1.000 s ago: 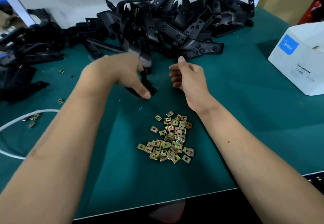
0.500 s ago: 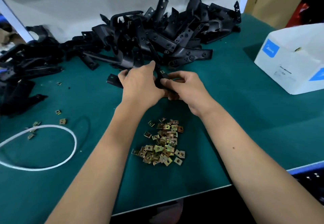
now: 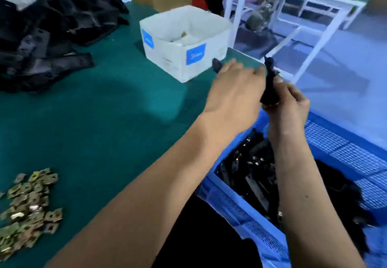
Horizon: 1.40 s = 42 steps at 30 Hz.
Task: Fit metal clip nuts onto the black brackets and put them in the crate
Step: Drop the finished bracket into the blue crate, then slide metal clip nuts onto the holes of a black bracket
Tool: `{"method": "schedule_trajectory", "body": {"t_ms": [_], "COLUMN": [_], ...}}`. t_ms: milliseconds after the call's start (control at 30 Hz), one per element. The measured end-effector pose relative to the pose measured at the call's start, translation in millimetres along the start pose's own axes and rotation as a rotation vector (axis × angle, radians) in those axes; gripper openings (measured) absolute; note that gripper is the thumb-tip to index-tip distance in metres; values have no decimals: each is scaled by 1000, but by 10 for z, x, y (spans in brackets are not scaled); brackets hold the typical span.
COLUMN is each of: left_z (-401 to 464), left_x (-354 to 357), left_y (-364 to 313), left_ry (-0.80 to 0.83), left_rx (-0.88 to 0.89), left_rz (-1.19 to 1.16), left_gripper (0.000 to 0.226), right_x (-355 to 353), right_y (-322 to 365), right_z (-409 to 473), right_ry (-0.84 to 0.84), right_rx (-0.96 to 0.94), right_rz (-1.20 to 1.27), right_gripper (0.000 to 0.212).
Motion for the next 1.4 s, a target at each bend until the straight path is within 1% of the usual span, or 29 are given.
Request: {"method": "schedule_trajectory", "body": {"t_ms": [67, 133, 233, 300, 367, 433, 500, 567, 633, 733, 833, 933, 1000, 1067, 1133, 1167, 1233, 1300, 1400], "left_z": [101, 112, 10, -63, -136, -151, -115, -40, 73, 291, 457, 479, 381, 205, -59, -208, -552, -928, -1514], "left_x": [334, 665, 1109, 1335, 1492, 1567, 1565, 1502, 1370, 1064, 715, 412, 249, 126, 44, 11, -52, -141, -327], "left_y": [-499, -843, -1067, -1096, -1053, -1007, -972, -953, -939, -848, -588, -162, 177, 542, 946, 1140, 1523, 1881, 2362], "left_ry": [89, 193, 388, 487, 582, 628, 624, 572, 468, 246, 32, -148, -229, -288, -326, -340, -366, -386, -425], "left_rx": [139, 232, 288, 294, 274, 257, 230, 198, 154, 77, -13, -142, -218, -290, -384, -433, -531, -630, -791], "left_rz": [-7, -45, -148, -193, -223, -252, -280, -320, -397, -514, -567, -583, -582, -574, -549, -534, -498, -439, -358], "left_gripper": [41, 40, 42, 45, 45, 39, 36, 37, 35, 34, 32, 29, 27, 26, 27, 28, 29, 29, 27], "right_x": [-609, -1136, -1745, -2043, -2215, -2294, -2265, -2144, -1918, -1403, -831, -251, 170, 608, 1075, 1304, 1770, 2202, 2760], "right_y": [-196, -468, -908, -1146, -1314, -1412, -1431, -1363, -1199, -864, -437, -54, 105, 176, 138, 89, -76, -261, -523], "right_z": [154, 219, 230, 246, 239, 231, 216, 211, 236, 305, 342, 290, 188, 23, -198, -318, -593, -935, -1480], "right_ry": [-180, -325, -489, -540, -557, -528, -497, -492, -474, -426, -398, -294, -189, -52, 127, 221, 428, 647, 946], "right_rx": [98, 237, 435, 532, 620, 672, 695, 668, 551, 278, -62, -347, -479, -567, -595, -579, -524, -515, -531], "right_rz": [-27, -67, -112, -224, -414, -573, -658, -802, -935, -983, -958, -902, -893, -875, -845, -859, -936, -993, -999], "right_gripper": [18, 22, 24, 22, 18, 23, 21, 21, 25, 25, 20, 18, 17, 16, 15, 15, 14, 15, 7]}}
Point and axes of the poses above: each hand's wrist, its own z-axis towards the middle knuckle, its own x-axis out of the palm, y = z × x, the point moved 3 cm from there along z, towards the middle knuckle, and after that the axes turned 1 degree about z, right-handed, at the moved point
